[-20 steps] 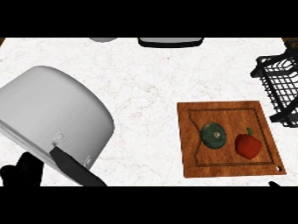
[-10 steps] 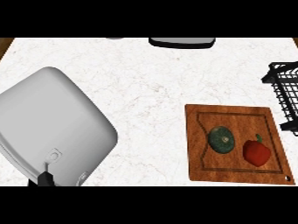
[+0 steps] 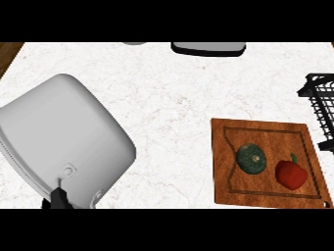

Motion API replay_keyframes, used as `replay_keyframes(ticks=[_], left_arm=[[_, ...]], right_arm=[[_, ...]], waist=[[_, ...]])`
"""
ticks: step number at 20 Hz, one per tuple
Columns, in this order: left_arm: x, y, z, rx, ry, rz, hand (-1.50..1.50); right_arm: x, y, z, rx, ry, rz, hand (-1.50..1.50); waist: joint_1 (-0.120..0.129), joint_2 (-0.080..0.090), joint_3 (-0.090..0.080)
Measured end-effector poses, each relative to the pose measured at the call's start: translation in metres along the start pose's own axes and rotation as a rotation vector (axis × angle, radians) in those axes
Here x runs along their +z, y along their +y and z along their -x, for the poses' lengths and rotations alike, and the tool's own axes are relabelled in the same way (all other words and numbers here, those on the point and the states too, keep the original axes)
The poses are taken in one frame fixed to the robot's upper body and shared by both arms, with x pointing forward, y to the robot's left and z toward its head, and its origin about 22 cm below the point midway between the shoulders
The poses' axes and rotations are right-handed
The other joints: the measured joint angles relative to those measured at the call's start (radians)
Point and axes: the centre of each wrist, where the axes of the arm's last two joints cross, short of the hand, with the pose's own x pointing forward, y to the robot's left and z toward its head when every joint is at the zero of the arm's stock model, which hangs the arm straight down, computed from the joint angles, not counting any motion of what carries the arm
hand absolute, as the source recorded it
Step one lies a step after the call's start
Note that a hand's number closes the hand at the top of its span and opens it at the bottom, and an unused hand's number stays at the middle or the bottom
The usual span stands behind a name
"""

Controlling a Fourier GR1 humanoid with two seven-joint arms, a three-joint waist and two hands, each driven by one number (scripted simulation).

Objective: Pick the bell pepper from the cutting board and place it in the tiered basket

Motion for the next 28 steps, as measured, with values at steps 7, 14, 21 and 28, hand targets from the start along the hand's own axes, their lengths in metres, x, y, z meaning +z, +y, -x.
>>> replay_keyframes(ticks=[7, 14, 21, 28], left_arm=[[-0.002, -0.003, 0.006, 0.001, 0.007, -0.006, 0.0], [-0.007, -0.003, 0.007, 0.003, 0.017, -0.02, 0.0], [-0.006, 0.0, 0.011, 0.012, 0.022, -0.025, 0.0], [-0.008, 0.004, 0.014, 0.012, 0.018, -0.035, 0.0]], right_arm=[[0.022, 0.017, -0.048, 0.005, -0.023, -0.019, -1.5], [0.038, 0.038, -0.082, 0.063, 0.0, -0.07, -1.5], [0.032, 0.049, -0.104, 0.134, 0.042, -0.131, -1.5], [0.022, 0.05, -0.127, 0.18, 0.057, -0.173, -1.5]], waist=[[-0.007, -0.011, 0.005], [-0.026, -0.018, 0.007], [-0.039, -0.023, 0.01], [-0.047, -0.027, 0.012]])
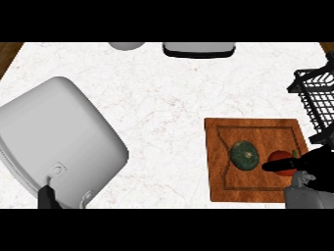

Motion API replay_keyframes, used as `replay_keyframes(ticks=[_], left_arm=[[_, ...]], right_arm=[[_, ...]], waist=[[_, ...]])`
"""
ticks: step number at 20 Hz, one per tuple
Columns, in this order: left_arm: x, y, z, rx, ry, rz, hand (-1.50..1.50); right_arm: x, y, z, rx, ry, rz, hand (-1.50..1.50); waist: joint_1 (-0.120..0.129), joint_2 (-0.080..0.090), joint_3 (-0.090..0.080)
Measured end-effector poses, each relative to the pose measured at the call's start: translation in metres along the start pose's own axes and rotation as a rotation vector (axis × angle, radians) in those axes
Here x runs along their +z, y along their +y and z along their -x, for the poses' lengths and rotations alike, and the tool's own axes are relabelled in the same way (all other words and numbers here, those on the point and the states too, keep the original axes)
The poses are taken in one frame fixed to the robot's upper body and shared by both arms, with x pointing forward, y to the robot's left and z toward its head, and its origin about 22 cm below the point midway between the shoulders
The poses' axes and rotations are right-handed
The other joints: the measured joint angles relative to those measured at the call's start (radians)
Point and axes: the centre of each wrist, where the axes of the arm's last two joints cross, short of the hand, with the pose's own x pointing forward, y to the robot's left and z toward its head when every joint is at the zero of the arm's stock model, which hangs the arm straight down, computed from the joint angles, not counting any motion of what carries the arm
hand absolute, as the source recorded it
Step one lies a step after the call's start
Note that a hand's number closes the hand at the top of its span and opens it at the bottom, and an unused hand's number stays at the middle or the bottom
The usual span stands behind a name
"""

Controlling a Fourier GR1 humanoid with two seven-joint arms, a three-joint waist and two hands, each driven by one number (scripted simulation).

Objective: Pick the bell pepper from the cutting board and place it in the tiered basket

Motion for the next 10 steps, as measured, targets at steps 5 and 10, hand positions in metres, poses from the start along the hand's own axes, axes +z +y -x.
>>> replay_keyframes(ticks=[5, 10], left_arm=[[0.0014, -0.0044, 0.0028, 0.0, -0.005, -0.009, 0.0], [0.0009, -0.0053, 0.0043, 0.01, -0.003, -0.011, 0.0]], right_arm=[[-0.006, 0.0038, -0.0015, 0.04, 0.021, -0.045, -1.5], [-0.0109, 0.0047, -0.0019, 0.042, 0.042, -0.085, -1.5]], waist=[[-0.006, -0.002, 0.001], [-0.01, -0.004, 0.002]])
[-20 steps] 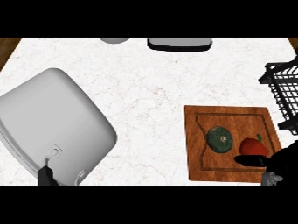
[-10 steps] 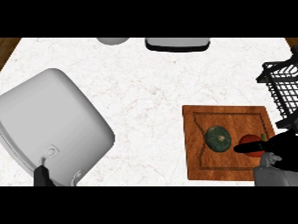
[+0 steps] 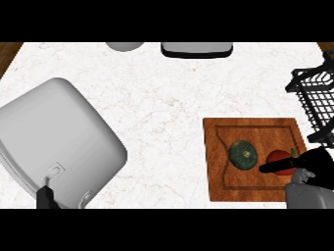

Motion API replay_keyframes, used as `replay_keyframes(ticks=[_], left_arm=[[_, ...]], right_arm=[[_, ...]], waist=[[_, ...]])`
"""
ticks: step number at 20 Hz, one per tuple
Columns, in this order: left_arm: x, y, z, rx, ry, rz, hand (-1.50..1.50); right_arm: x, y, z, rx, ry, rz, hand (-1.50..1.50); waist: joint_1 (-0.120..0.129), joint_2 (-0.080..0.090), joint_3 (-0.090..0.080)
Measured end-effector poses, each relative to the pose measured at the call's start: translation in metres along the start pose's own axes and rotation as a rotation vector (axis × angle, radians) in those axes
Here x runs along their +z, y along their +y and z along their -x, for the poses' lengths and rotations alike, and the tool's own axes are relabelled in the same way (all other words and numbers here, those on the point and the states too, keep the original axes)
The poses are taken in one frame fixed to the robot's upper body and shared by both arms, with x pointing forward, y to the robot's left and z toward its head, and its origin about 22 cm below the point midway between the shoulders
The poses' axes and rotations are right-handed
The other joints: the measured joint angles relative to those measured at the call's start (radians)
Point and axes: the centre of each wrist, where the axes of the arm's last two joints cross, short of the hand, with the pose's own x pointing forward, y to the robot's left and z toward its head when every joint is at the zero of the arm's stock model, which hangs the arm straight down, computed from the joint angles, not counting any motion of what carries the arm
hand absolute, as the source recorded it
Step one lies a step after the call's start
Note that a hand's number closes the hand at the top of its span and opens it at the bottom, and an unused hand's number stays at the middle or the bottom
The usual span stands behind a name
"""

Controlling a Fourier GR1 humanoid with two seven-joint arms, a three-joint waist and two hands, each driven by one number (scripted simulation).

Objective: Pick the bell pepper from the cutting board and place it in the tiered basket

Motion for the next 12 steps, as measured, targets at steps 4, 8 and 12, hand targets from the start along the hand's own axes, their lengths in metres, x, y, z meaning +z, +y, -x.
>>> replay_keyframes(ticks=[4, 8, 12], left_arm=[[0.0, -0.002, 0.001, -0.005, -0.008, -0.005, 0.0], [0.0, 0.006, 0.001, -0.003, -0.012, 0.007, 0.0], [0.001, 0.005, 0.0, -0.002, -0.006, 0.004, 0.0]], right_arm=[[-0.003, 0.002, -0.001, 0.002, 0.01, -0.026, -1.5], [-0.004, 0.008, -0.004, 0.009, 0.017, -0.045, 1.5], [-0.006, 0.01, -0.005, 0.02, 0.013, -0.029, 1.5]], waist=[[0.0, 0.0, 0.0], [0.003, -0.001, -0.001], [0.001, -0.003, -0.005]])
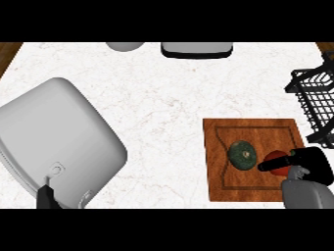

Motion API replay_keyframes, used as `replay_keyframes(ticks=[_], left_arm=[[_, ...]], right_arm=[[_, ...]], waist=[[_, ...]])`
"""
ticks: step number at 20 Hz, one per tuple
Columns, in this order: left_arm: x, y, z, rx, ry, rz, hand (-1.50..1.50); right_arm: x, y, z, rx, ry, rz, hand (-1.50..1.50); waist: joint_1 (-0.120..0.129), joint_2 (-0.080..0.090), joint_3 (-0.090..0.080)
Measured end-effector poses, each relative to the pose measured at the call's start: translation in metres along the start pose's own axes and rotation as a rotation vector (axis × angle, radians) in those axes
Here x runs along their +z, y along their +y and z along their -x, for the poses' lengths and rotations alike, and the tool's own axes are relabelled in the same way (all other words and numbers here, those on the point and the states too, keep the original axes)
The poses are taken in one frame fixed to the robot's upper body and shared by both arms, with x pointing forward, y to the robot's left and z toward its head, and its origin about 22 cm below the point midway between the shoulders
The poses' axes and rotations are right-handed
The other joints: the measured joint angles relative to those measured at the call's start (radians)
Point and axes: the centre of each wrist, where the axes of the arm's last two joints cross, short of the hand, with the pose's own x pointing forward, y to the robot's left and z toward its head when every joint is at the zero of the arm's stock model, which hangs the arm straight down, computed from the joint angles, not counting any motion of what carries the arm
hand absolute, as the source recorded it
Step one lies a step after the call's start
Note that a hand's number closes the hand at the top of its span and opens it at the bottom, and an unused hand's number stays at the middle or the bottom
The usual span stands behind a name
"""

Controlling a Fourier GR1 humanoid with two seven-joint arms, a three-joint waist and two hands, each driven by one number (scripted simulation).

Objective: Pick the bell pepper from the cutting board and place it in the tiered basket

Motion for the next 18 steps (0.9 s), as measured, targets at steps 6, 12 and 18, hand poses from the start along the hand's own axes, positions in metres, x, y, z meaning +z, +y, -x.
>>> replay_keyframes(ticks=[6, 12, 18], left_arm=[[0.002, 0.0, -0.001, -0.006, 0.004, -0.005, 0.0], [0.002, -0.005, 0.001, -0.001, 0.011, -0.015, 0.0], [0.003, 0.001, 0.001, 0.001, 0.011, -0.013, 0.0]], right_arm=[[0.007, 0.008, -0.002, 0.037, -0.051, 0.033, 1.5], [0.001, 0.0, 0.018, 0.059, -0.108, 0.064, 1.5], [-0.007, -0.015, 0.05, 0.05, -0.113, 0.115, 1.5]], waist=[[-0.002, -0.002, -0.004], [-0.006, -0.004, -0.002], [-0.008, -0.001, 0.003]])
